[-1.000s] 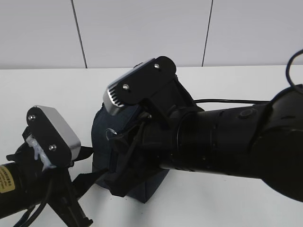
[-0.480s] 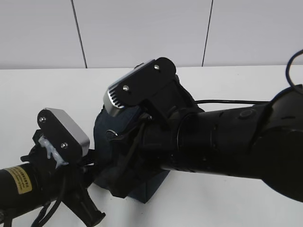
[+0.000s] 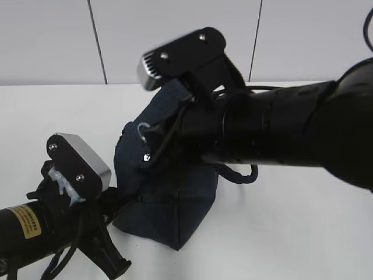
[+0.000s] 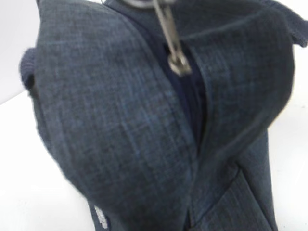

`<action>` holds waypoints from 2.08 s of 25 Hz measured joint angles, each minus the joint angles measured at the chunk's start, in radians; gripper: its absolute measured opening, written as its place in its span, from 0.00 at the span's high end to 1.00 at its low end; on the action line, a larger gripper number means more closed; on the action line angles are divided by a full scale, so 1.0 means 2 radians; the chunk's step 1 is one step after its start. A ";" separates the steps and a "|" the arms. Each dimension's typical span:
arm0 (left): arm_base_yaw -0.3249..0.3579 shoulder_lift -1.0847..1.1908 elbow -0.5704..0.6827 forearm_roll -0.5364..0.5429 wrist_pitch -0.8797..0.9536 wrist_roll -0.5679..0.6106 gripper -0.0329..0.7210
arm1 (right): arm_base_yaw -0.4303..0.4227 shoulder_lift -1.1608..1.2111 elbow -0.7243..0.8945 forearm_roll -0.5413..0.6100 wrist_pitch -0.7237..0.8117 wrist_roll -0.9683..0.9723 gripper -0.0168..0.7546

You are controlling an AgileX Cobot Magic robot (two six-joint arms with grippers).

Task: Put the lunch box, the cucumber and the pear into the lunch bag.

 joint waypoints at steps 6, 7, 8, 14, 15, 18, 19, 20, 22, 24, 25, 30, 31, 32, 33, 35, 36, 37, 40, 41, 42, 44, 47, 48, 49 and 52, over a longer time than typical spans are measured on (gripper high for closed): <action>0.000 0.000 0.000 0.000 0.000 0.000 0.96 | -0.060 0.001 -0.003 0.000 -0.004 0.000 0.97; 0.000 0.000 0.000 0.000 0.000 0.000 0.96 | -0.066 0.005 -0.009 0.000 -0.005 0.000 0.97; 0.000 0.000 0.000 0.000 0.000 0.000 0.96 | -0.073 0.011 -0.016 0.000 -0.006 0.000 0.97; 0.000 0.000 0.000 0.000 0.000 -0.002 0.96 | -0.117 0.085 -0.093 -0.013 0.001 0.000 0.97; 0.000 0.000 0.001 0.000 0.000 -0.003 0.96 | -0.127 0.096 -0.110 -0.013 0.007 0.000 0.97; 0.000 0.000 0.006 -0.001 -0.005 -0.004 0.96 | -0.152 0.128 -0.151 -0.013 0.034 0.000 0.97; 0.000 0.000 0.010 -0.002 -0.008 -0.004 0.96 | -0.157 0.136 -0.161 -0.013 0.042 0.000 0.97; 0.000 0.000 0.012 -0.004 -0.011 -0.005 0.96 | -0.160 0.142 -0.169 -0.013 0.047 0.000 0.97; -0.001 0.000 0.017 -0.011 -0.016 -0.010 0.96 | -0.161 0.148 -0.180 -0.014 0.052 0.000 0.97; -0.002 -0.001 0.018 -0.029 -0.017 -0.031 0.96 | -0.161 0.149 -0.186 -0.014 0.055 0.000 0.97; -0.003 -0.002 0.019 -0.035 -0.017 -0.047 0.96 | -0.161 0.149 -0.189 -0.014 0.057 -0.001 0.97; -0.003 -0.041 0.023 -0.017 0.002 -0.108 0.73 | -0.161 0.149 -0.191 -0.016 0.070 -0.002 0.97; -0.003 -0.054 0.024 -0.013 0.004 -0.112 0.64 | -0.161 0.149 -0.191 -0.017 0.070 -0.002 0.97; -0.003 -0.068 0.024 -0.011 0.008 -0.116 0.53 | -0.161 0.149 -0.191 -0.019 0.070 -0.002 0.97; -0.003 -0.080 0.024 -0.010 0.015 -0.118 0.46 | -0.161 0.149 -0.191 -0.019 0.070 -0.002 0.97; -0.003 -0.108 0.024 -0.009 0.049 -0.120 0.37 | -0.161 0.149 -0.191 -0.020 0.070 -0.002 0.97; -0.003 -0.121 0.024 -0.009 0.068 -0.120 0.35 | -0.161 0.149 -0.191 -0.020 0.070 -0.002 0.97; -0.003 -0.136 0.025 -0.009 0.091 -0.122 0.34 | -0.161 0.149 -0.191 -0.020 0.070 -0.003 0.97; -0.003 -0.196 0.024 -0.023 0.134 -0.138 0.32 | -0.161 0.149 -0.191 -0.021 0.072 -0.003 0.97; -0.003 -0.217 0.021 -0.035 0.145 -0.143 0.33 | -0.161 0.149 -0.191 -0.021 0.074 -0.003 0.97; -0.003 -0.246 0.012 -0.055 0.165 -0.145 0.33 | -0.161 0.149 -0.191 -0.021 0.076 -0.003 0.97; 0.003 -0.284 -0.020 -0.074 0.219 -0.148 0.34 | -0.161 0.149 -0.191 -0.021 0.080 -0.003 0.97; 0.033 -0.297 -0.109 -0.081 0.313 -0.149 0.35 | -0.161 0.149 -0.191 -0.021 0.081 -0.003 0.97; 0.048 -0.287 -0.138 -0.081 0.341 -0.149 0.35 | -0.161 0.149 -0.191 -0.022 0.082 -0.003 0.97; 0.069 -0.271 -0.172 -0.080 0.377 -0.149 0.35 | -0.161 0.149 -0.191 -0.022 0.082 -0.003 0.97; 0.127 -0.199 -0.264 -0.074 0.474 -0.130 0.35 | -0.161 0.149 -0.191 -0.022 0.088 -0.003 0.97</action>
